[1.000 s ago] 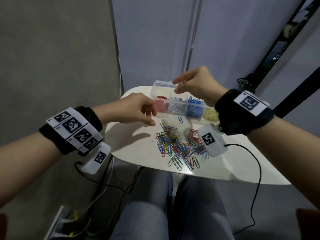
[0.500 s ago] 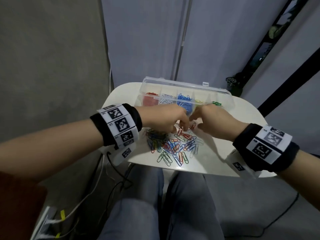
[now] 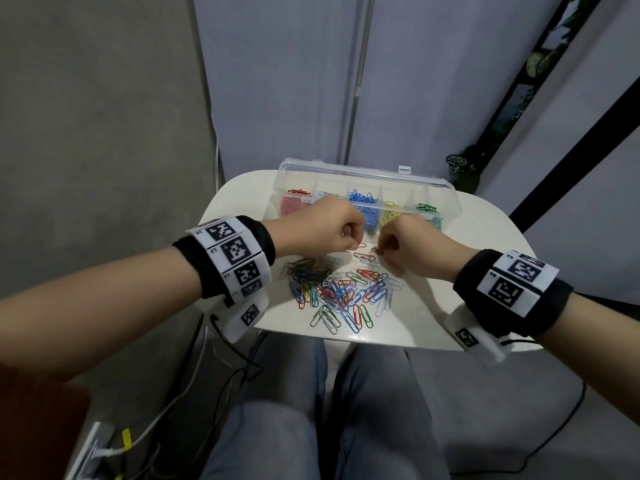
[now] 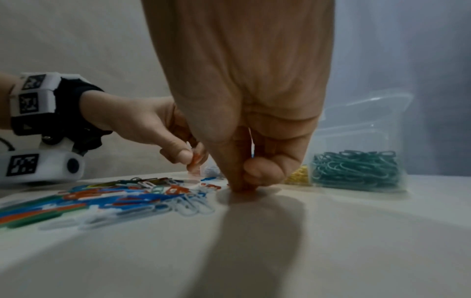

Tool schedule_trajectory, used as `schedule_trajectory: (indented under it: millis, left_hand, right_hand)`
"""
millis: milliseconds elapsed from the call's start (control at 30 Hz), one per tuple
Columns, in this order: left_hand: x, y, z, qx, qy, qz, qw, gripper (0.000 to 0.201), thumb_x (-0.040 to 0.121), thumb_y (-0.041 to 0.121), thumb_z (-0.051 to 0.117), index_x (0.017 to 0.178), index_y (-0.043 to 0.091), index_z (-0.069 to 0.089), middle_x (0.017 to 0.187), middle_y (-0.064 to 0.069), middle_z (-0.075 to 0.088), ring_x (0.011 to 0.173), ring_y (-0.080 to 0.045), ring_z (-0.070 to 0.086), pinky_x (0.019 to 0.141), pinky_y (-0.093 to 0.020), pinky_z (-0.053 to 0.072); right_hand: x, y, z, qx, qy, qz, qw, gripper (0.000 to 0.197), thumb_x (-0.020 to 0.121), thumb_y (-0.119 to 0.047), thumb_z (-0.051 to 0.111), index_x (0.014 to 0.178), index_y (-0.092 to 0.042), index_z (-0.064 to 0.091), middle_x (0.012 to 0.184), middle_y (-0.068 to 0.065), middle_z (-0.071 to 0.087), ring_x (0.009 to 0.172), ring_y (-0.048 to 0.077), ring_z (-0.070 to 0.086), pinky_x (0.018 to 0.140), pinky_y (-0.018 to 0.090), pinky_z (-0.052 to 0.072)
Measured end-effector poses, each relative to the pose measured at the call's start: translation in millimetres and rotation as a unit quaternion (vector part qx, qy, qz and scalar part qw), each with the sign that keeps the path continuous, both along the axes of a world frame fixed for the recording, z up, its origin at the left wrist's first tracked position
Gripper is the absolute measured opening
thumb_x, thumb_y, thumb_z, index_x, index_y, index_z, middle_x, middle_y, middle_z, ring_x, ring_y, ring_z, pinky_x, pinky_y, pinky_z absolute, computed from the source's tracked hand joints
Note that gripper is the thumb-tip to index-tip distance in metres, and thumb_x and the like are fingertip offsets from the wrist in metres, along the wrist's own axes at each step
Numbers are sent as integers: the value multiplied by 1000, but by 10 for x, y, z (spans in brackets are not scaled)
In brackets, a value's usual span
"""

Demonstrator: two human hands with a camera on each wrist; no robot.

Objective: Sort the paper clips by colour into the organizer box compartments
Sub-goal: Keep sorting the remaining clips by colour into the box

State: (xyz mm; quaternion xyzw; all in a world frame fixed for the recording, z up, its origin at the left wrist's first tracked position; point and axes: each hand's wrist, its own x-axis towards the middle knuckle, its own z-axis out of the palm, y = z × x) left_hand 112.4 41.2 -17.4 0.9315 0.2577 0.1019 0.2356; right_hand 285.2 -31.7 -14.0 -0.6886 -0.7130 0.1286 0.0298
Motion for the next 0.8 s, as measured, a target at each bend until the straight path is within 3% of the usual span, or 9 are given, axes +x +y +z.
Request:
schedule_trajectory:
  millis: [100,200,300,433,500,567,633,733,800]
  left_hand:
    - [90,-42,1,13,6,11,1000,11,84,11,68,95,10,72,67,4,62,61,-4,51,58,-8,33]
    - [182,-80,-4,40,52,5,998,15,84,11,68,99,8,72,61,19,44,57,3,42,62,-18,33]
    - [226,-94,7,50,78,1,996,13,84,8,68,96,7,71,60,20,40,56,-1,39,62,-15,28]
    - [218,-117,25,28,99,4,995,9,82,6,69,91,7,69,60,17,45,56,-2,42,55,-16,32]
    - [201,-113,27,6,117,8,993,7,82,5,67,88,5,69,61,11,51,58,-5,46,51,-14,33]
    - [179,-97,12,-6,128,9,992,8,81,5,63,84,0,69,63,-1,57,60,-14,46,49,-14,34]
    - [154,-87,-17,-8,129,9,992,13,81,6,60,80,-4,67,67,-9,55,63,-19,42,51,-15,33]
    - [104,-76,-40,-11,109,9,994,13,81,6,60,78,-5,66,72,-17,62,64,-20,44,54,-11,34]
    - [56,-57,-30,-22,88,12,996,8,82,6,64,79,-1,67,73,-11,66,59,-11,49,52,-9,35]
  right_hand:
    - [-14,12,-1,-17,9,-22,1000,8,74,3,65,68,-2,69,71,12,68,69,27,62,61,35,50]
    - [-32,17,4,-31,11,-35,999,11,78,-1,65,68,-3,69,71,11,68,63,22,59,51,24,43]
    - [-76,4,32,-34,-2,-37,999,11,79,-2,66,68,-2,68,69,11,66,57,17,53,47,22,38]
    - [-119,3,40,-8,-17,-26,1000,10,80,-5,66,70,-7,65,81,14,69,71,24,55,62,28,41]
    - [-121,16,40,-4,-13,-31,999,13,83,-8,64,75,1,66,86,17,70,76,29,59,66,34,46]
    - [-135,21,44,-12,-5,-40,999,14,85,-7,62,83,4,70,87,19,70,72,28,59,60,29,46]
    - [-166,5,55,-21,5,-45,999,13,84,-3,61,84,5,71,86,19,70,61,22,53,43,22,36]
    - [-180,-20,78,-28,14,-44,999,12,83,1,60,82,4,71,78,15,67,48,10,44,41,14,39]
    - [-189,-35,94,-33,13,-43,998,11,83,2,59,81,2,69,69,8,60,48,6,42,40,11,39]
